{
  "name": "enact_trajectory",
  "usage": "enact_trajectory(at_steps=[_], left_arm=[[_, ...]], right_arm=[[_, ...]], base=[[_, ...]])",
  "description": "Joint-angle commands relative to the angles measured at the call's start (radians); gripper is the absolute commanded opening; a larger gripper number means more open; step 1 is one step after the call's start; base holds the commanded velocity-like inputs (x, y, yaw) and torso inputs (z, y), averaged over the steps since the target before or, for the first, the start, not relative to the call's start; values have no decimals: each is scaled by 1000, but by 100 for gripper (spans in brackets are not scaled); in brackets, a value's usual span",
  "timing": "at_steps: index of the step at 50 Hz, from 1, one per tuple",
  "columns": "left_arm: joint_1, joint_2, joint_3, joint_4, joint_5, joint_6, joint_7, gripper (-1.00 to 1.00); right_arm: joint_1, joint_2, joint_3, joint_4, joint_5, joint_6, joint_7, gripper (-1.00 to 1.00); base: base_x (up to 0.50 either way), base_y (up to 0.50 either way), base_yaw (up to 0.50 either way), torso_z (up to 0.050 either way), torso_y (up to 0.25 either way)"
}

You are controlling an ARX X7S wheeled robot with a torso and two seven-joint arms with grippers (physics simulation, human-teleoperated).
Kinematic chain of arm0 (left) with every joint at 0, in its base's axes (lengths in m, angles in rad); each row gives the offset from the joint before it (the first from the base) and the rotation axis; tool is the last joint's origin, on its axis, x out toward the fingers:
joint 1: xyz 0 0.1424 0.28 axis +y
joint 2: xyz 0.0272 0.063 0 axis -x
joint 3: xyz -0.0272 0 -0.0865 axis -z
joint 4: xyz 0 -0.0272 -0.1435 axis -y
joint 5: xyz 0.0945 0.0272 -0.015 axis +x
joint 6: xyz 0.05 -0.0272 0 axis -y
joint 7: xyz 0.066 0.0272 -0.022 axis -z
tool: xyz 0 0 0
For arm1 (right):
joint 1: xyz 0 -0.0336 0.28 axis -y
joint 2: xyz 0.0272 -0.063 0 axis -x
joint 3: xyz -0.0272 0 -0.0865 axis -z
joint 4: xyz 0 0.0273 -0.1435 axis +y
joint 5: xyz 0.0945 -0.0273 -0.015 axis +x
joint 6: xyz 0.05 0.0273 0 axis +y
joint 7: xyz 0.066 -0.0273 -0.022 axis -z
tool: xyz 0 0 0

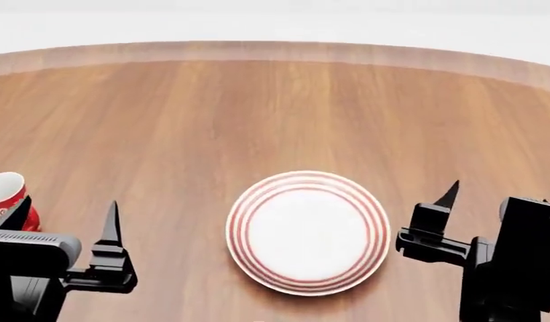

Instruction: Pick up the red mug and put it on the plate

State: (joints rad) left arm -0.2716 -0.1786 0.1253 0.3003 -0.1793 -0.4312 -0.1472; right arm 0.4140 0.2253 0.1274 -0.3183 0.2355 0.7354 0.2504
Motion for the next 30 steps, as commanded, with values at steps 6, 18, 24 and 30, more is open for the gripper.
enact_trajectory(at_steps=[6,18,24,30], left_arm=[[-1,-6,9,-15,-6,11,-9,100],[-8,-10,17,-25,-10,15,-14,100],[-6,-13,18,-24,-13,16,-18,100],[-6,-15,22,-28,-15,18,-21,100]], right_arm=[[-6,2,-9,26,9,-12,-3,100],[-4,4,-12,40,15,-18,-3,100],[-5,5,-15,40,19,-18,-2,100],[-8,4,-8,44,37,-24,-16,100]], base=[[500,0,0,0,2],[500,0,0,0,1],[500,0,0,0,2],[333,0,0,0,2]])
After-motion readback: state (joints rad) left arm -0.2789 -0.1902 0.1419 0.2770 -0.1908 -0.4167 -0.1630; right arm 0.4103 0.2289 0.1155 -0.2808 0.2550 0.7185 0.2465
